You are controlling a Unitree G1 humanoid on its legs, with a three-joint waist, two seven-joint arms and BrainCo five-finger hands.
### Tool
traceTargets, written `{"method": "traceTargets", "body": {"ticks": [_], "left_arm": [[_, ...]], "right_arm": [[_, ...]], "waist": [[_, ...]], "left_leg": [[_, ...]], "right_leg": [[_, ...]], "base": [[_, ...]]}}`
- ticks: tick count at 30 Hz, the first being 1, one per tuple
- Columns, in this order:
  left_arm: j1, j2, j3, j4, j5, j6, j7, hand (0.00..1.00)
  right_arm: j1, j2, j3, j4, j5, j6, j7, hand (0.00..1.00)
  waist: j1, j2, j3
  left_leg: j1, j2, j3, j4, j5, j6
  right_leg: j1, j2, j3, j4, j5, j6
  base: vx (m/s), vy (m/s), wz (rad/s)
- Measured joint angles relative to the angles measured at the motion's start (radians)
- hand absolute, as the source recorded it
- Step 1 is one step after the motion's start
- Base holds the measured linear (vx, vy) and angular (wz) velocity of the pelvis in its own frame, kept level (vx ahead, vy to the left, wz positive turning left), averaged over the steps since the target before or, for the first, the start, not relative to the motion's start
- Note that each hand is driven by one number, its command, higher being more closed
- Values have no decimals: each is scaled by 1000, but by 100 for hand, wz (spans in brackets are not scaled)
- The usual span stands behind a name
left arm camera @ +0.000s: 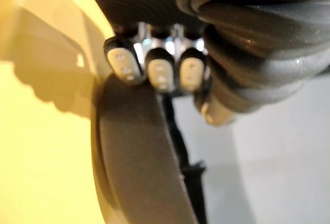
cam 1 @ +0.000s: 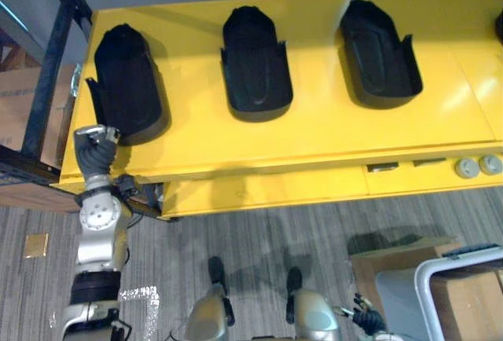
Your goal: Walk over and take plastic housings, then place them on the shelf
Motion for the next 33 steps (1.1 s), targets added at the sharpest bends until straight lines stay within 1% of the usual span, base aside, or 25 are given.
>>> {"method": "traceTargets", "body": {"ticks": [2,5,9,10,12,13,15,18,21,22,23,24,26,28,29,32,33], "left_arm": [[-27,19,-1,19,-18,0,6,100],[-48,22,0,39,-23,1,15,100],[-57,23,0,54,-23,-1,50,100],[-58,23,0,58,-23,-3,52,100],[-57,24,0,69,-23,-22,53,100],[-57,24,0,69,-23,-25,52,0],[-57,24,0,68,-22,-40,51,0],[-46,23,3,36,-22,-42,49,0],[26,13,31,-148,-18,-47,40,0],[61,10,34,-230,-11,-59,32,0],[99,8,37,-311,-1,-69,18,0],[116,4,37,-349,13,-77,10,0],[162,-24,39,-436,28,-91,-18,0],[215,-56,39,-478,25,-109,-56,0],[241,-75,39,-499,19,-116,-86,0],[264,-82,37,-533,-23,-135,-155,0],[267,-90,38,-542,-24,-138,-166,0]], "right_arm": [[0,3,-6,1,0,0,0,0],[-1,5,-9,0,0,0,0,0],[-1,5,-9,-3,0,-1,0,0],[-1,5,-9,-3,0,-1,0,0],[-1,6,-9,-5,0,-1,-1,0],[-1,7,-9,-6,0,-1,-1,0],[-1,11,-9,-10,0,-1,-1,0],[-1,14,-10,-10,0,-1,-1,0],[1,29,-30,-10,0,-1,-1,0],[7,34,-34,-10,0,0,-1,0],[11,37,-37,-10,0,0,-2,0],[14,37,-38,-10,0,0,-2,0],[18,39,-57,-8,0,2,-3,0],[22,41,-72,-6,0,11,-4,0],[26,40,-76,1,0,11,-5,0],[26,42,-81,14,0,14,-15,0],[30,43,-85,15,0,17,-22,0]], "waist": [[-2,-6,5],[-2,-6,5],[-5,-6,6],[-6,-5,6],[-7,-5,6],[-7,-5,6],[-7,-5,6],[-5,-5,6],[-5,-5,6],[-3,-2,5],[2,1,2],[4,5,-2],[6,23,-15],[6,36,-34],[6,45,-57],[6,56,-75],[6,58,-90]], "left_leg": [[-1,1,1,0,-2,-1],[0,0,3,0,-4,-2],[1,0,4,0,-6,-2],[1,1,4,0,-6,-2],[2,0,5,0,-7,-1],[2,1,5,0,-7,-1],[4,0,5,0,-7,-1],[8,0,5,0,-7,-1],[18,0,5,0,-8,-2],[27,0,3,0,-10,-2],[38,0,3,0,-15,-4],[39,0,2,0,-16,-4],[42,-2,-2,0,-17,-4],[56,-2,-3,0,-23,-6],[54,-2,-3,0,-23,-6],[73,0,-5,0,-27,-9],[74,0,-4,0,-28,-10]], "right_leg": [[-2,1,3,0,0,0],[-3,1,7,-1,0,0],[-3,2,9,-1,-1,-2],[-3,2,9,-1,-1,-2],[-2,2,10,-1,-1,-2],[-2,2,10,-1,-1,-2],[0,2,10,-1,-1,-2],[3,2,10,-1,-1,-2],[15,2,11,-5,-1,-2],[30,3,8,-12,-1,-2],[42,3,8,-18,-1,-2],[44,3,8,-19,-1,-2],[59,3,0,-34,0,0],[79,3,-5,-43,0,0],[80,3,-7,-50,0,0],[106,4,-12,-59,0,0],[109,5,-12,-64,1,1]], "base": [[0,0,0],[11,1,-1],[0,0,0],[0,0,0],[0,0,0],[0,0,0],[0,0,0],[0,0,0],[0,0,0],[0,0,0],[0,0,0],[0,0,0],[16,8,9],[23,6,4],[39,-2,4],[24,-4,2],[0,0,0]]}}
